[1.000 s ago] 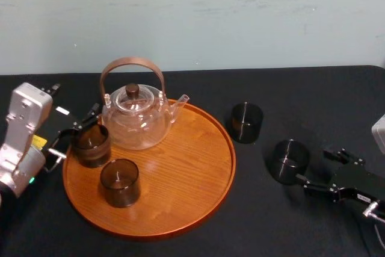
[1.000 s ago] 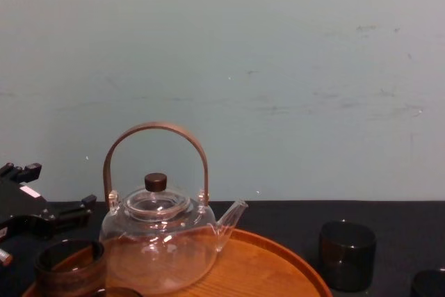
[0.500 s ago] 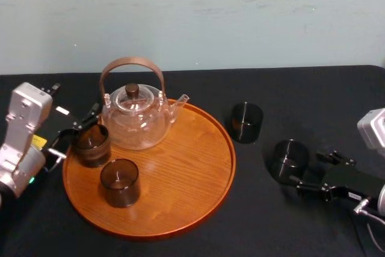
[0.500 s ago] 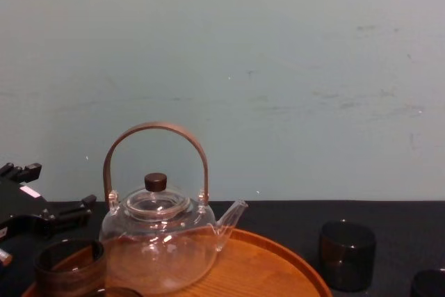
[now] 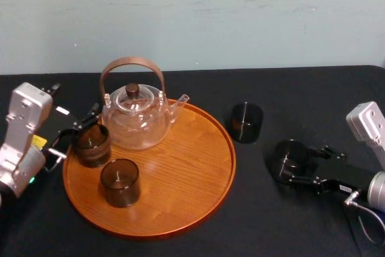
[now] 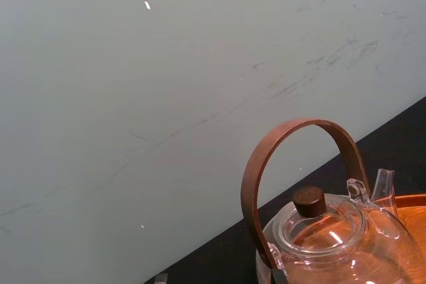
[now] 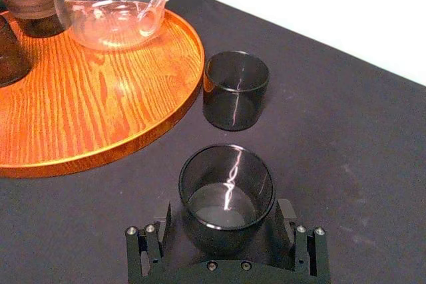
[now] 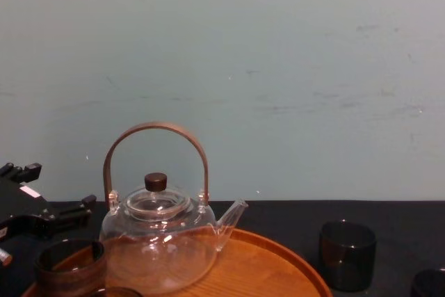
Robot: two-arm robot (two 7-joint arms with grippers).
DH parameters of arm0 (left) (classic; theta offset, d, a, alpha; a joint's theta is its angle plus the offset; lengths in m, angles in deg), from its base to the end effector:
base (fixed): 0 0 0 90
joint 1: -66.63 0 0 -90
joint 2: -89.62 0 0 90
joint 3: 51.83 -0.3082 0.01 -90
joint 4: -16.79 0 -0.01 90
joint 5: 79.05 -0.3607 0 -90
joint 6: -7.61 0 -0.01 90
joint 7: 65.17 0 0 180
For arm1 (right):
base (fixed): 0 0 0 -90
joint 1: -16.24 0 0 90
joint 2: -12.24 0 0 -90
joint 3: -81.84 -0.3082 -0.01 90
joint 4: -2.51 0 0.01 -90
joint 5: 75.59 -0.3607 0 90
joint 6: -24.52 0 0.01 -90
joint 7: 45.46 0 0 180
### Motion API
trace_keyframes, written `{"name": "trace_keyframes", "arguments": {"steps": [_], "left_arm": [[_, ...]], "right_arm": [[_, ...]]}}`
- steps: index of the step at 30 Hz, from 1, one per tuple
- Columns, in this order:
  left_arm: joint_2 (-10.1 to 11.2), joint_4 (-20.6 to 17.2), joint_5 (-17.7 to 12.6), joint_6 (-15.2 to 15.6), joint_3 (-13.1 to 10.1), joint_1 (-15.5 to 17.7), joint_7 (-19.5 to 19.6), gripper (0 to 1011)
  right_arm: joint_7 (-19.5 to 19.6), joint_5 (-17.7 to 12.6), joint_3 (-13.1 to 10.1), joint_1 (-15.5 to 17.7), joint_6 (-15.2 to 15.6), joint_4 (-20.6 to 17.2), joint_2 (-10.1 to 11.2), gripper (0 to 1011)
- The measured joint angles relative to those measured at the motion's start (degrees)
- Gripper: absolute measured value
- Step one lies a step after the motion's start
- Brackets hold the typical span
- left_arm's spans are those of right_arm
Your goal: Pick up the glass from the table and place it on the tray.
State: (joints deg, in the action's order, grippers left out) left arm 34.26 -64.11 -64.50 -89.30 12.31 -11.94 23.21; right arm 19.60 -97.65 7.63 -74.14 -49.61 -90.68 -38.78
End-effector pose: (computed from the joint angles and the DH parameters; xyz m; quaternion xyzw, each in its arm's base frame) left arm 0.4101 0.0793 -0.3269 0.1414 -0.1324 0.5799 0.7913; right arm 0.3678 -0.1075 -0.2966 -0.2297 0.0642 -0.4253 0.8731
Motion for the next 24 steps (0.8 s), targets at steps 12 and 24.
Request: {"name": "trace_keyframes", "arguments": {"steps": [12, 24], "left_arm": [[0.00, 0.00, 0.00, 0.00, 0.00, 0.00, 0.00, 1001], [0.00, 0.00, 0.00, 0.00, 0.00, 0.00, 0.00, 1001]], "right_arm": [[-0.78, 0.46, 1.72, -3.32, 0.26, 2.48, -1.74, 1002], [-1.42, 1.19, 3.09, -4.76, 0.08, 3.26, -2.08, 1002]]}}
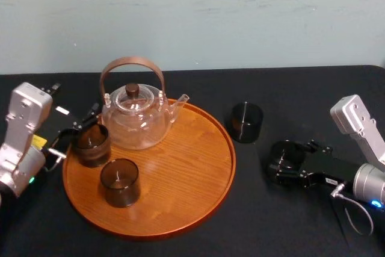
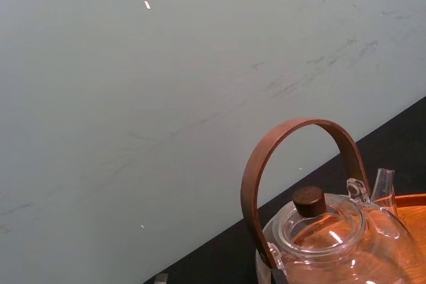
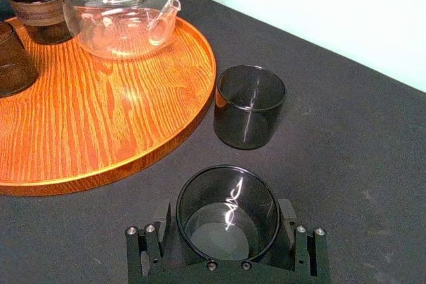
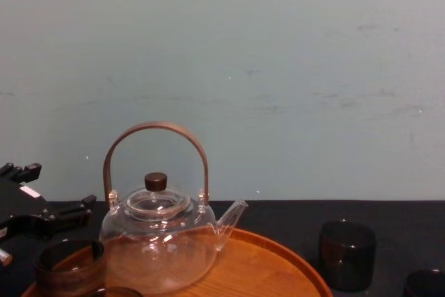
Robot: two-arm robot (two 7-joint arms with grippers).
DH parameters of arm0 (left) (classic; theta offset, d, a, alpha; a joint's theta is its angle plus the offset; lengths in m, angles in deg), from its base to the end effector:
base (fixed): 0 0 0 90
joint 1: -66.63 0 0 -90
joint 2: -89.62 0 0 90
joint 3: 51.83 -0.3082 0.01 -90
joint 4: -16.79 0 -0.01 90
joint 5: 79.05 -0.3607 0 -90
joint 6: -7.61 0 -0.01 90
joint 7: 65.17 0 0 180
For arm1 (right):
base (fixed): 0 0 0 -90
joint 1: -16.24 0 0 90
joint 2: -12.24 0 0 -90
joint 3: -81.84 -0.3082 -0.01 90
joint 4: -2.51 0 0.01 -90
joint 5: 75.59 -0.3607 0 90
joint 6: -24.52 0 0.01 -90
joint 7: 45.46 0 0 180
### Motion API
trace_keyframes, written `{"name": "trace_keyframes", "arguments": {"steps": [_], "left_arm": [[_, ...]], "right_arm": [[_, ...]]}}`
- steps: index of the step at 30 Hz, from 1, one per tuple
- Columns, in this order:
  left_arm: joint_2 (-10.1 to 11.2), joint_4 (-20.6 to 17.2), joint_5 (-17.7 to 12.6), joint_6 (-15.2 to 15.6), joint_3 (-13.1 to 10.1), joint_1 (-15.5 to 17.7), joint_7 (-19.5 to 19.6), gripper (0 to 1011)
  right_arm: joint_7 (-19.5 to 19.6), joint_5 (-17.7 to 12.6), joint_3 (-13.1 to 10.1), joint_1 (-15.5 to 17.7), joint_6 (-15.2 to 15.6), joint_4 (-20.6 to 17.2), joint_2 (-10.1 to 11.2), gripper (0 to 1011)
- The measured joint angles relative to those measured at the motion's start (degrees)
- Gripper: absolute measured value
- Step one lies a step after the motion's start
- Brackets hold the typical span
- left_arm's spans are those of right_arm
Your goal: Pick up the glass from the table and place it on the tray.
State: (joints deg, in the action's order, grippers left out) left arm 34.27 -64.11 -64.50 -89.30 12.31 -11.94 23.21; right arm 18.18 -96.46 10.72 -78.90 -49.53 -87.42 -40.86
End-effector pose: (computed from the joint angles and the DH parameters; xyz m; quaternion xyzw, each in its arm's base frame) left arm 0.4101 0.0793 -0.3269 0.1415 -0.1325 0.5799 0.7913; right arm 0.3878 -0.0937 -0.2978 -0.2276 0.0605 -0.4105 0.8809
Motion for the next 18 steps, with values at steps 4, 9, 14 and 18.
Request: {"name": "trace_keyframes", "arguments": {"steps": [4, 9, 14, 18], "left_arm": [[0.00, 0.00, 0.00, 0.00, 0.00, 0.00, 0.00, 1001], [0.00, 0.00, 0.00, 0.00, 0.00, 0.00, 0.00, 1001], [0.00, 0.00, 0.00, 0.00, 0.00, 0.00, 0.00, 1001], [0.00, 0.00, 0.00, 0.00, 0.00, 0.00, 0.00, 1001]], "right_arm": [[0.01, -0.01, -0.05, 0.00, -0.03, 0.00, 0.00, 1002], [0.03, -0.04, -0.11, 0.00, -0.05, 0.00, 0.02, 1002], [0.05, -0.09, -0.15, 0.02, -0.05, -0.02, 0.03, 915], [0.05, -0.11, -0.17, 0.04, -0.05, -0.03, 0.03, 904]]}}
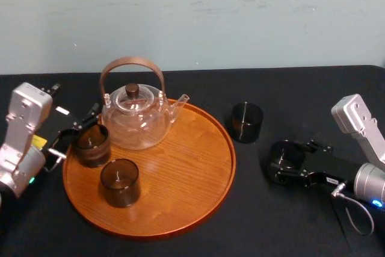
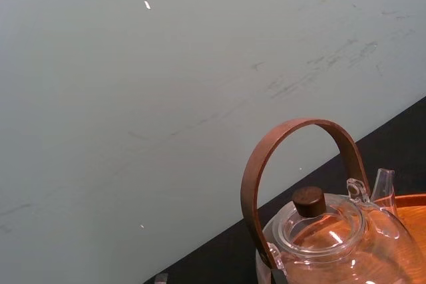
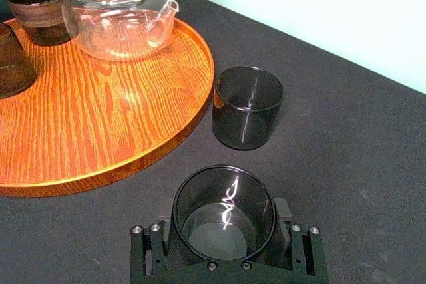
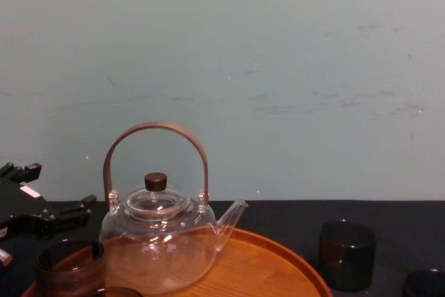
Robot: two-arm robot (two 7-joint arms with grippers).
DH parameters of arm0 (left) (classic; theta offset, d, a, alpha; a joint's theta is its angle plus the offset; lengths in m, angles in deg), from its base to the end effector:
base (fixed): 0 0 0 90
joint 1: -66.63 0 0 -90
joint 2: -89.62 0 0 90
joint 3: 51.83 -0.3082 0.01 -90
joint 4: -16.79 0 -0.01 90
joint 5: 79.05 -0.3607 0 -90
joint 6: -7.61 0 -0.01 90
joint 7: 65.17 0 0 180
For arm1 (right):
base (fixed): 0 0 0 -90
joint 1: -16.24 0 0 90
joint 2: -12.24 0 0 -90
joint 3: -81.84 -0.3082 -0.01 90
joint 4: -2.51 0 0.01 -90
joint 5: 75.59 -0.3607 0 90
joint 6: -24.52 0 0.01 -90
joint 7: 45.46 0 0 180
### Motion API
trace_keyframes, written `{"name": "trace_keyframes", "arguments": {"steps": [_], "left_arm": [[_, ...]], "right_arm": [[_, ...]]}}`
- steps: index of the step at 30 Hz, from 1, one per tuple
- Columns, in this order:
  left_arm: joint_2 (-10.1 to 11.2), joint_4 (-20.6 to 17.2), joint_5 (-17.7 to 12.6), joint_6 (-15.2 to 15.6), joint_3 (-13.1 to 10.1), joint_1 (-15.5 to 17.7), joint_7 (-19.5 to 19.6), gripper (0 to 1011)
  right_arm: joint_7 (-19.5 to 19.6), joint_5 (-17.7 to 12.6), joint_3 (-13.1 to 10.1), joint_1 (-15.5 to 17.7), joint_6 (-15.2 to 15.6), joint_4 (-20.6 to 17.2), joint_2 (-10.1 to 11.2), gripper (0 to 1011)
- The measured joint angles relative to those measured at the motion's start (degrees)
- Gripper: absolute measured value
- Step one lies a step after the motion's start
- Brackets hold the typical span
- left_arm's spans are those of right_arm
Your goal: Pick up the glass from the table and place it on the tray.
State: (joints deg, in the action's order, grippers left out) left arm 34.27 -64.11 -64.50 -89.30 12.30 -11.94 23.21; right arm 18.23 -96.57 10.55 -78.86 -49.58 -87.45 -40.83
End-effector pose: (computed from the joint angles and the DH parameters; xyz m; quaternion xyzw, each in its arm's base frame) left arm 0.4101 0.0793 -0.3269 0.1415 -0.1325 0.5799 0.7913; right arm 0.3878 -0.0946 -0.2972 -0.2264 0.0602 -0.4119 0.8806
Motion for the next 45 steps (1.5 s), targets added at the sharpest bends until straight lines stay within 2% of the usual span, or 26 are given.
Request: {"name": "trace_keyframes", "arguments": {"steps": [14, 28, 33, 45], "left_arm": [[0.00, 0.00, 0.00, 0.00, 0.00, 0.00, 0.00, 1001], [0.00, 0.00, 0.00, 0.00, 0.00, 0.00, 0.00, 1001], [0.00, 0.00, 0.00, 0.00, 0.01, 0.00, 0.00, 1001], [0.00, 0.00, 0.00, 0.00, 0.00, 0.00, 0.00, 1001]], "right_arm": [[-0.17, -0.29, -0.11, 0.06, -0.03, -0.05, 0.06, 904], [-3.28, -2.57, -0.65, -1.36, -1.63, -2.96, 2.40, 904], [-4.05, -2.53, 0.73, -3.29, -2.41, -3.02, 2.34, 904], [-6.26, -1.53, 5.90, -8.91, -3.96, -0.94, -0.70, 904]]}}
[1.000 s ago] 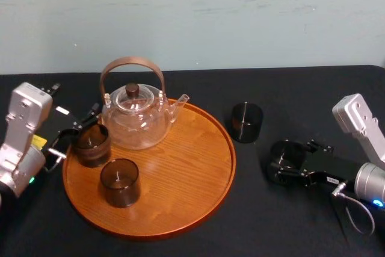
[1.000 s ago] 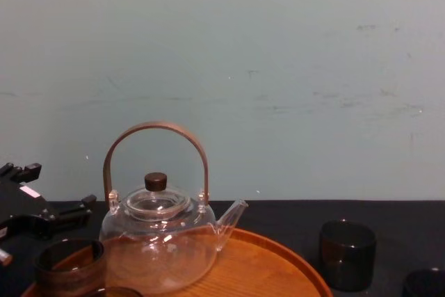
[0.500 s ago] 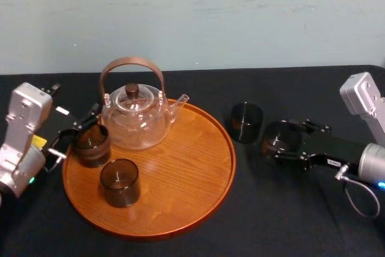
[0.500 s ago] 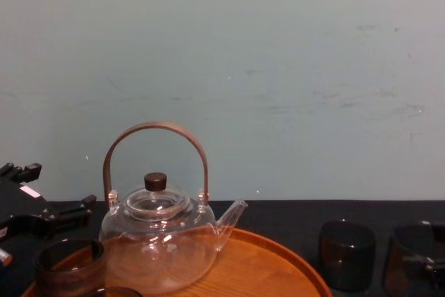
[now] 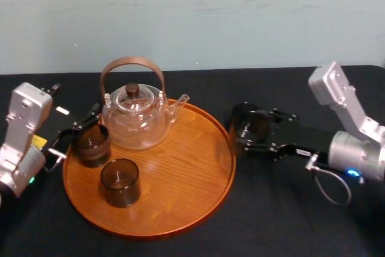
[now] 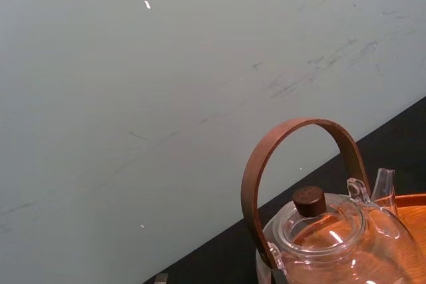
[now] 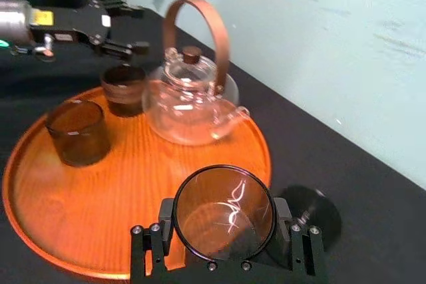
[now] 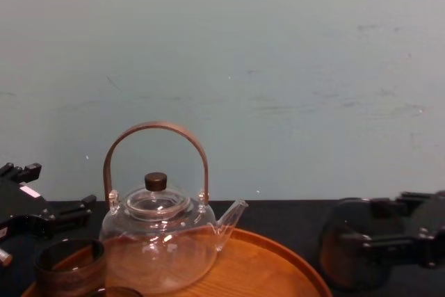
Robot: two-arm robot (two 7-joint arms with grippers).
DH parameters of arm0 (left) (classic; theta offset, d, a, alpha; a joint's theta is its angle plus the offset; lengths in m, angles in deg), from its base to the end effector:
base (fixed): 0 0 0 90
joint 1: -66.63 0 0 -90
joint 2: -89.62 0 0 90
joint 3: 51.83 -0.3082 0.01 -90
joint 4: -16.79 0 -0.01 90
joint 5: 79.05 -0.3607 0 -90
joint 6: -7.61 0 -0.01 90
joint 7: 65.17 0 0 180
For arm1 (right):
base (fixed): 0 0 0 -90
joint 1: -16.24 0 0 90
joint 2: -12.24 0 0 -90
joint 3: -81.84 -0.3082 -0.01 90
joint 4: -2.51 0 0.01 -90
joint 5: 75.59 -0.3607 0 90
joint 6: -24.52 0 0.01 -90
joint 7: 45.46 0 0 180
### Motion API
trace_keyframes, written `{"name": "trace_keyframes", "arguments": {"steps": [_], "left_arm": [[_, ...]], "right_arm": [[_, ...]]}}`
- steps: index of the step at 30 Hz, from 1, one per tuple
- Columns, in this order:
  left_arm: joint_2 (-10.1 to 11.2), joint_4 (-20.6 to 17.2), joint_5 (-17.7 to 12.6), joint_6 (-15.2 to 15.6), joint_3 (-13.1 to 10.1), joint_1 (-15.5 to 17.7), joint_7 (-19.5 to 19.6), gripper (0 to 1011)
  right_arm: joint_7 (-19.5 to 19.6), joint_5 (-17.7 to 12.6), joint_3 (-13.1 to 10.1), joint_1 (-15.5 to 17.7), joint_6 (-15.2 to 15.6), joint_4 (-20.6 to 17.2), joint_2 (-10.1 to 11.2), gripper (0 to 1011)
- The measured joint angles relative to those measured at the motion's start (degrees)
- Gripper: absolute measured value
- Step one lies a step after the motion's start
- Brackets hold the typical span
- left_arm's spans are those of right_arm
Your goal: Pick up the glass from the table and place it on the tray.
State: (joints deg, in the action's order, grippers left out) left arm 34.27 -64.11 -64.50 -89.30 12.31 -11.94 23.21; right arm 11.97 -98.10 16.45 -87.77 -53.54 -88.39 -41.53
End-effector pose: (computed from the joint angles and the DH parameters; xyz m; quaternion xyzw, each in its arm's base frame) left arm 0.4101 0.0793 -0.3269 0.1415 -0.1325 0.5799 0.7913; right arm 0.4196 -0.0573 -0.2536 -0.1742 -0.0039 -0.3276 0.9286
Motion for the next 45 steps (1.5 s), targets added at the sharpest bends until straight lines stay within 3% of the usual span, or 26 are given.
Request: {"name": "trace_keyframes", "arguments": {"steps": [19, 45], "left_arm": [[0.00, 0.00, 0.00, 0.00, 0.00, 0.00, 0.00, 1001], [0.00, 0.00, 0.00, 0.00, 0.00, 0.00, 0.00, 1001]], "right_arm": [[-2.95, 0.08, 7.52, -5.56, -2.16, 3.54, -5.42, 904], [-5.41, -0.07, 12.64, -7.91, -4.39, 12.06, -8.72, 904]]}}
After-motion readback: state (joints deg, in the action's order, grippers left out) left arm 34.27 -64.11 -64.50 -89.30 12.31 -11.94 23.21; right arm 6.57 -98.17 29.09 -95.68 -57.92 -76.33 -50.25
